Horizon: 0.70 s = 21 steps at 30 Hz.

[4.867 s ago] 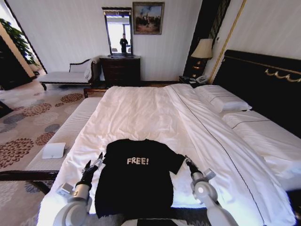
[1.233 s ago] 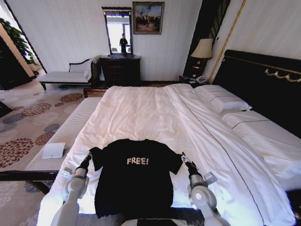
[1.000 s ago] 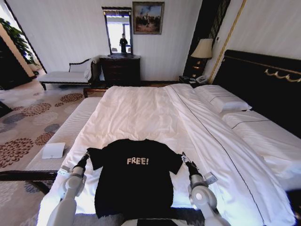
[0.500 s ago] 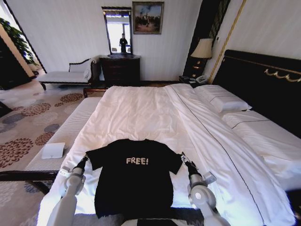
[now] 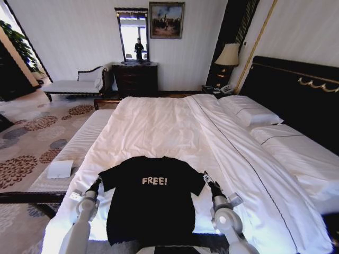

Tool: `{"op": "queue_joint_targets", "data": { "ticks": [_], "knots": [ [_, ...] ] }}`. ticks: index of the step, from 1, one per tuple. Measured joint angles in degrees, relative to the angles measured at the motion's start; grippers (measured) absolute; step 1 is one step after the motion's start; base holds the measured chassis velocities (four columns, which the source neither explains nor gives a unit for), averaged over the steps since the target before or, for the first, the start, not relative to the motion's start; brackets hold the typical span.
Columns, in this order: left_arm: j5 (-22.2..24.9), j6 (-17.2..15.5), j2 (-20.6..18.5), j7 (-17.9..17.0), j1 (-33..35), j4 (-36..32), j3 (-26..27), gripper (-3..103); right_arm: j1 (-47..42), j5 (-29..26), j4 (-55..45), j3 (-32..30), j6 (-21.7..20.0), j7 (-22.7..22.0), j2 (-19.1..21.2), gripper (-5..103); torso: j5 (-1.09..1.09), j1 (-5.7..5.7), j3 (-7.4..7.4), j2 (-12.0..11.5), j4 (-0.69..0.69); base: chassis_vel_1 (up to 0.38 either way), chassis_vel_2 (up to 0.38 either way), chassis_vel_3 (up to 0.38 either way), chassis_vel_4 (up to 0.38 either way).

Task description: Fold the clothes on the bed.

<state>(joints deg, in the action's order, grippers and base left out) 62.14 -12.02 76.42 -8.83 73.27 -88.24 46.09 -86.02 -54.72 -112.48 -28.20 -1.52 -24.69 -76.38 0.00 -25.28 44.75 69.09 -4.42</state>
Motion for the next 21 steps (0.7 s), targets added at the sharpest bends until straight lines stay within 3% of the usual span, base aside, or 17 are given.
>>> {"op": "queue_joint_targets", "data": {
  "ticks": [1,4,6,8,12,16,18,19,21],
  "knots": [
    [0.00,0.00,0.00,-0.14,0.37,-0.51,0.13,6,0.00,-0.01,0.06,-0.02,0.00,0.01,0.01,100,0.00,0.00,0.00,0.00,0.00,0.000,0.000,0.000,0.000],
    [0.58,-0.10,-0.21,-0.99,2.15,-4.37,1.10,23,0.02,0.03,0.50,0.03,0.05,0.11,-0.02,100,0.01,0.00,0.00,0.00,0.00,0.000,0.000,0.000,0.000],
    [0.85,-0.25,-0.40,-1.14,2.70,-5.93,1.42,27,0.04,0.04,0.60,0.05,0.07,0.13,-0.04,100,0.01,0.00,0.00,0.00,0.01,0.000,0.000,0.000,0.000],
    [2.19,-1.05,-1.87,-1.57,3.60,-12.31,2.42,39,0.19,0.05,0.96,0.10,0.11,0.20,-0.07,100,-0.01,0.00,0.00,0.01,0.01,0.000,0.000,0.000,0.000],
    [3.36,-2.18,-4.63,-3.37,1.51,-16.01,2.07,49,0.46,0.05,1.51,0.12,0.16,0.24,-0.05,100,-0.02,0.01,0.00,0.00,0.01,0.000,0.000,0.000,0.000],
    [0.85,-4.97,-8.65,-7.28,-2.37,-14.86,-0.56,66,1.77,0.01,2.66,1.23,0.06,0.20,0.20,100,0.00,0.00,0.00,0.00,-0.05,0.000,0.000,0.000,0.000],
    [-0.06,-5.72,-9.15,-8.12,-2.64,-14.26,-0.81,66,2.48,-0.05,3.09,1.86,-0.12,0.15,0.42,100,0.01,0.00,0.01,0.00,-0.04,0.000,0.000,0.000,0.000],
    [-0.94,-6.82,-9.76,-9.05,-3.21,-13.33,-1.32,71,3.10,-0.11,3.46,2.40,-0.33,0.12,0.62,100,0.01,0.00,0.02,0.00,0.04,0.000,0.000,0.000,0.000],
    [-2.04,-10.54,-11.64,-10.69,-6.76,-9.09,-4.14,82,3.66,-0.24,3.92,2.91,-0.70,-0.03,0.93,100,0.00,0.00,0.01,0.00,0.05,0.000,0.000,0.000,0.000]
  ]
}}
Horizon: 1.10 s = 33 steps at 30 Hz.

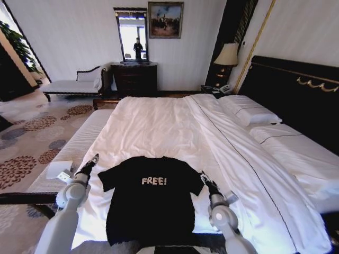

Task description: Fold the clothes on the bed.

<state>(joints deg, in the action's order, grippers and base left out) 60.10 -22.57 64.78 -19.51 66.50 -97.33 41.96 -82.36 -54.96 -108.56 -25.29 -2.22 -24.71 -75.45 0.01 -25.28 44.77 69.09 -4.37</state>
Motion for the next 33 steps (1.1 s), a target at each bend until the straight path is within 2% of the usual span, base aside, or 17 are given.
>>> {"op": "queue_joint_targets", "data": {
  "ticks": [1,2,3,4,9,12,15,25,29,30,33],
  "knots": [
    [-0.08,-2.01,-0.84,-0.04,-2.06,2.19,-2.05,88,0.00,0.00,0.12,-0.04,-0.06,-0.06,0.11,100,0.02,0.00,0.00,0.00,-0.05,0.000,0.000,0.000,0.000],
    [-0.08,-2.01,-0.84,-0.04,-2.06,2.19,-2.05,88,0.00,0.00,0.12,-0.04,-0.06,-0.06,0.11,100,0.02,0.00,0.00,0.00,-0.05,0.000,0.000,0.000,0.000],
    [-0.07,-3.02,-1.16,-0.04,-2.86,3.07,-2.92,93,-0.02,0.01,0.17,-0.09,-0.07,-0.08,0.12,100,0.01,0.00,0.00,0.00,-0.07,0.000,0.000,0.000,0.000],
    [0.00,-5.41,-1.83,0.12,-4.53,4.95,-4.91,97,-0.08,0.08,0.37,-0.33,-0.07,-0.12,0.16,100,0.01,0.00,0.00,0.00,-0.07,0.000,0.000,0.000,0.000],
    [-0.68,-8.17,-2.27,2.15,-8.79,9.71,-10.54,100,-0.58,0.63,0.85,-0.76,-0.01,-0.14,0.04,100,-0.01,0.00,0.00,0.00,-0.05,0.000,0.000,0.000,0.000],
    [-3.48,-7.81,-1.48,4.52,-11.18,12.11,-13.75,100,-0.98,1.04,1.08,-0.89,0.18,-0.13,-0.14,100,0.00,0.00,0.00,0.00,-0.05,0.000,0.000,0.000,0.000],
    [-4.62,-7.18,-0.91,5.34,-12.55,13.26,-15.37,100,-1.18,1.17,1.19,-0.99,0.31,-0.10,-0.21,100,-0.01,0.00,-0.01,0.00,-0.05,0.000,0.000,0.000,0.000],
    [-6.32,-5.97,1.44,5.05,-16.19,16.93,-18.78,103,-1.19,1.27,1.55,-1.27,0.69,0.05,-0.09,100,-0.01,0.00,-0.01,0.00,-0.05,0.000,0.000,0.000,0.000],
    [-6.32,-5.47,1.95,5.03,-16.54,18.11,-19.32,88,-0.98,1.24,1.69,-1.26,0.70,0.06,-0.07,100,-0.01,0.00,-0.01,0.00,-0.05,0.000,0.000,0.000,0.000],
    [-6.32,-5.37,2.08,5.03,-16.56,18.24,-19.43,88,-0.97,1.23,1.70,-1.24,0.70,0.06,-0.08,100,-0.01,0.00,-0.01,0.00,-0.05,0.000,0.000,0.000,0.000],
    [-6.32,-5.34,2.23,5.03,-16.53,18.29,-19.62,76,-0.98,1.23,1.73,-1.20,0.71,0.06,-0.10,100,0.00,0.00,-0.01,0.00,-0.05,0.000,0.000,0.000,0.000]
  ]
}}
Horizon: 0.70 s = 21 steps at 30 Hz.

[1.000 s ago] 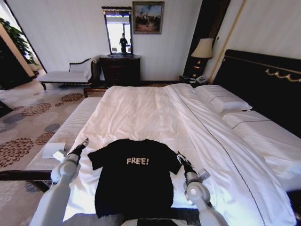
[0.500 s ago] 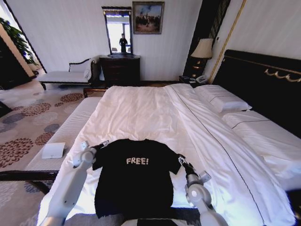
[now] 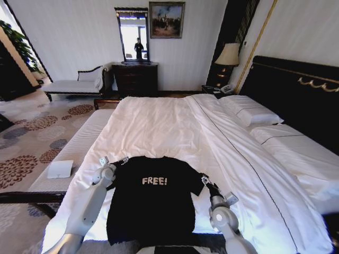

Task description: Fold the clothes on the bed.

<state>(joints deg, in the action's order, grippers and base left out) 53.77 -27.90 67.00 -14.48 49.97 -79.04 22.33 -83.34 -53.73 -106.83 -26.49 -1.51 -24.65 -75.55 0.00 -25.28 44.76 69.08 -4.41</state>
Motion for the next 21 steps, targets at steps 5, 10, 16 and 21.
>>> {"op": "queue_joint_targets", "data": {
  "ticks": [5,10,16,21],
  "knots": [
    [-0.02,0.02,0.18,-0.08,0.02,0.27,-0.26,60,-0.16,0.00,0.00,-0.04,0.07,0.01,0.00,100,0.00,0.01,0.00,0.00,0.00,0.000,0.000,0.000,0.000],
    [-0.03,-0.03,0.21,-0.23,0.37,0.14,-0.25,38,-0.42,0.02,0.00,-0.19,0.22,0.05,0.03,100,0.00,0.00,0.00,0.00,0.00,0.000,0.000,0.000,0.000],
    [-0.03,-0.22,-0.17,-0.18,0.50,0.59,-0.14,17,-0.62,0.23,0.00,-0.19,0.34,0.07,-0.14,100,0.00,0.00,0.00,0.00,0.00,0.000,0.000,0.000,0.000],
    [-0.10,-0.24,-0.39,0.14,0.50,1.15,-0.10,2,-0.69,0.59,0.05,-0.10,0.42,0.08,-0.35,100,0.00,0.00,0.00,0.01,0.00,0.000,0.000,0.000,0.000]
  ]
}}
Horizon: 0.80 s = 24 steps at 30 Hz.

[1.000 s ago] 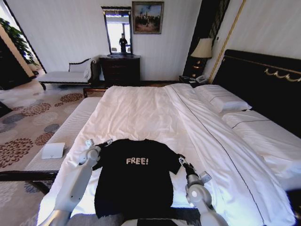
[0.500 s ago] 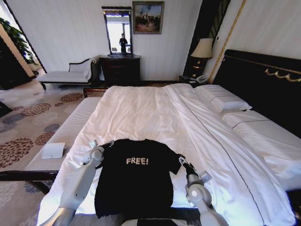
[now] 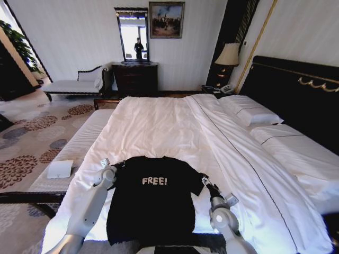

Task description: Fold the clothes on the bed.

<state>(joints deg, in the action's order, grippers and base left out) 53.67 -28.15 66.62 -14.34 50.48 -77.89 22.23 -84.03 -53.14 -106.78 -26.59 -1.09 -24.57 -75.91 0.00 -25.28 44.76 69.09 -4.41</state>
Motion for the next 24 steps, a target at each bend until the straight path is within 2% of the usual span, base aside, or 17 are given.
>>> {"op": "queue_joint_targets", "data": {
  "ticks": [16,24],
  "knots": [
    [0.31,0.36,-0.68,1.10,-1.77,0.83,0.20,0,0.20,0.62,0.37,0.37,0.01,-0.03,-0.54,100,0.00,0.00,0.00,0.00,0.00,0.000,0.000,0.000,0.000],
    [0.23,2.27,-0.67,2.16,-2.66,1.79,0.31,0,0.41,0.82,0.81,0.50,0.00,-0.04,-0.63,100,0.00,0.00,0.00,0.00,0.00,0.000,0.000,0.000,0.000]
  ]
}}
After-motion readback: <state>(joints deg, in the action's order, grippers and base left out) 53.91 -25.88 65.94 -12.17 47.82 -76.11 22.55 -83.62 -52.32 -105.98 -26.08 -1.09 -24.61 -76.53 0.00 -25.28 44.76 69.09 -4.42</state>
